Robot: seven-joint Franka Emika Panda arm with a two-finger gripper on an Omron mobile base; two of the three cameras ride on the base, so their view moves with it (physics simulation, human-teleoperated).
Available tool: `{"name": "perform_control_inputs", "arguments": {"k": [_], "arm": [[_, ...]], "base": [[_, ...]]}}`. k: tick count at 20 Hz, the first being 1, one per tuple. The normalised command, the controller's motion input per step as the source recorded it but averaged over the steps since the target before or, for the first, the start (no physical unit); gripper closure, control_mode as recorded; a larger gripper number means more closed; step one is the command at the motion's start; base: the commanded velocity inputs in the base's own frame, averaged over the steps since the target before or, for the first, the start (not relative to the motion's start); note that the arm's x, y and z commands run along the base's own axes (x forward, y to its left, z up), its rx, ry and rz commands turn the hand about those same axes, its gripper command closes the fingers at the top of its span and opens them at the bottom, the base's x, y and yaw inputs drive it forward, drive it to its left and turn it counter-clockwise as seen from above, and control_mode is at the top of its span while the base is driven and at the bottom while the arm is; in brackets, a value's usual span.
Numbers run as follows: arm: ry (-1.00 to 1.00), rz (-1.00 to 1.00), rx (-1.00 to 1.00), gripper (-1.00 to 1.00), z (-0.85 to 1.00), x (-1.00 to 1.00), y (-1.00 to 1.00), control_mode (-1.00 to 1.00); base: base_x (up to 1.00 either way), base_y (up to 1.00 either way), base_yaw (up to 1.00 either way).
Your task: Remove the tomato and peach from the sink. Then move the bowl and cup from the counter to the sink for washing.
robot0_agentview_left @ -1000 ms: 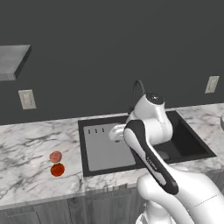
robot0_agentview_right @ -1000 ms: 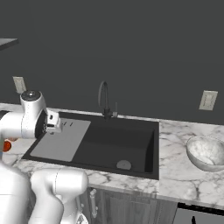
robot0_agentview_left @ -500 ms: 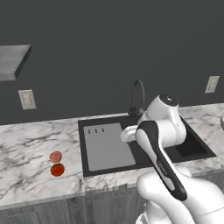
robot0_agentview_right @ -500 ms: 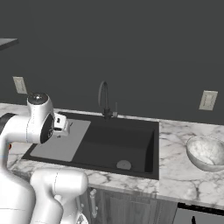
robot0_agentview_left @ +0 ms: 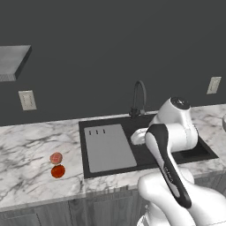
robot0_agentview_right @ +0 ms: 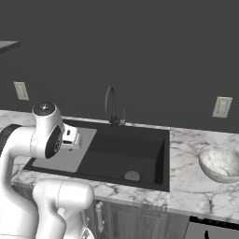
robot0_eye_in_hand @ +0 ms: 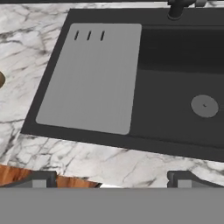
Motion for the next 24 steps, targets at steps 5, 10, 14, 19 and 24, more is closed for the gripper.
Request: {"name": "perform_control_inputs", "arguments": {"k": [5, 10, 14, 19, 24], "arm": [[0.0, -0.08, -0.02, -1.0, 0.02, -0.11, -0.34, -1.0], [0.0, -0.08, -0.03, -1.0, 0.04, -0.1, -0.35, -1.0], [0.0, -0.09, -0.03, -1.0, 0.06, -0.05, -0.34, -1.0], [0.0, -0.1, -0.03, -1.0, 0.04, -0.01, -0.33, -1.0], [0.0, -0.08, -0.04, -1.0, 0.03, -0.01, -0.34, -1.0]], "base": [[0.0, 0.0, 0.0], [0.0, 0.0, 0.0], [0.0, 0.0, 0.0], [0.0, 0.0, 0.0], [0.0, 0.0, 0.0]]}}
